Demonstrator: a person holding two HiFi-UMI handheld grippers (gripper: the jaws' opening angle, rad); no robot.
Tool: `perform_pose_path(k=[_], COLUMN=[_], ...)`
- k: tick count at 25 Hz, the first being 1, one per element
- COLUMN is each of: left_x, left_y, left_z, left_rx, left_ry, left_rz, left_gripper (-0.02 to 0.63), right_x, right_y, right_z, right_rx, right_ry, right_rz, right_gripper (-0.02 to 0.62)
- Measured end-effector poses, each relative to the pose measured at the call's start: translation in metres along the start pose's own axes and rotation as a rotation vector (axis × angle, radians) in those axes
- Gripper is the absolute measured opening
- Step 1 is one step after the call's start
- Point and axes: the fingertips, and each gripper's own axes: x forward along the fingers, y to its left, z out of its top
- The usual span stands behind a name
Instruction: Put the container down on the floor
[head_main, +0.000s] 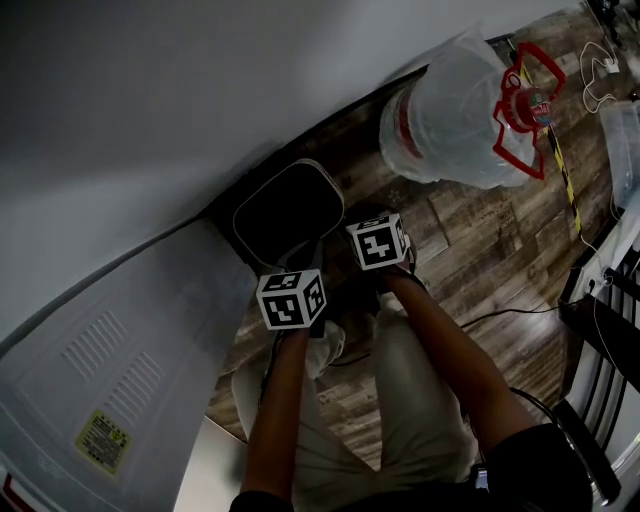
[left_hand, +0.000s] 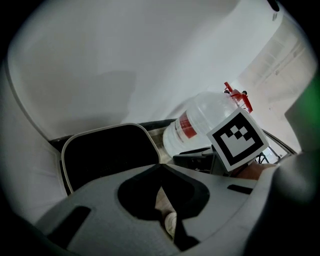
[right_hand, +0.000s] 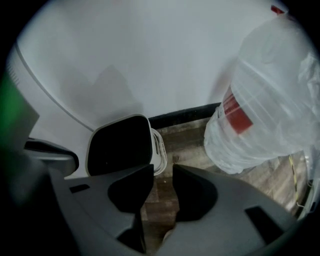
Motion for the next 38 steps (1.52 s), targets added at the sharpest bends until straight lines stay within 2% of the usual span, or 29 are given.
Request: perform_pose_path(k=[5,11,19,30,34,38], left_x=[-0.029,-0.068,-0.118,-0.157,-0.176,-0.201], left_y=[-0.009,-0.025,-0.082,-0.149,-0.167,-0.185], left_z=[0.003,0.025,0.063,0.086,0.092,0.102], left_rx=[-0.019,-0.038,-0.041,-0.052,-0.030,-0.014], left_ry=[0.000,-0.022,-0.053,-0.076,-0.074,-0.082], left_rz=[0.010,0.033,0.018,-0.013,-0.016,-0.009], left_gripper=[0.014,0.014,0.014,0.014,0.014,0.014], right_x=[-0.034,-0.081,-0.161,-0.260,-0.285,-0.316], right_y=[0.005,0.010,0.019,0.006,0.007,0.014], right_z=[0.005,0.018,0.042,0.044,0.037,0.048], right_rx=[-0.008,0.007,-0.042,-0.094,-0.077,-0.089], right_ry=[-0.007,-0.015,-0.028,-0.045,-0.046,-0.069], right_rz=[0.009,0.028,0.049,0.063,0.081,0.103], right_gripper=[0.120,0.120,0.086,0.041,0.035,0.034])
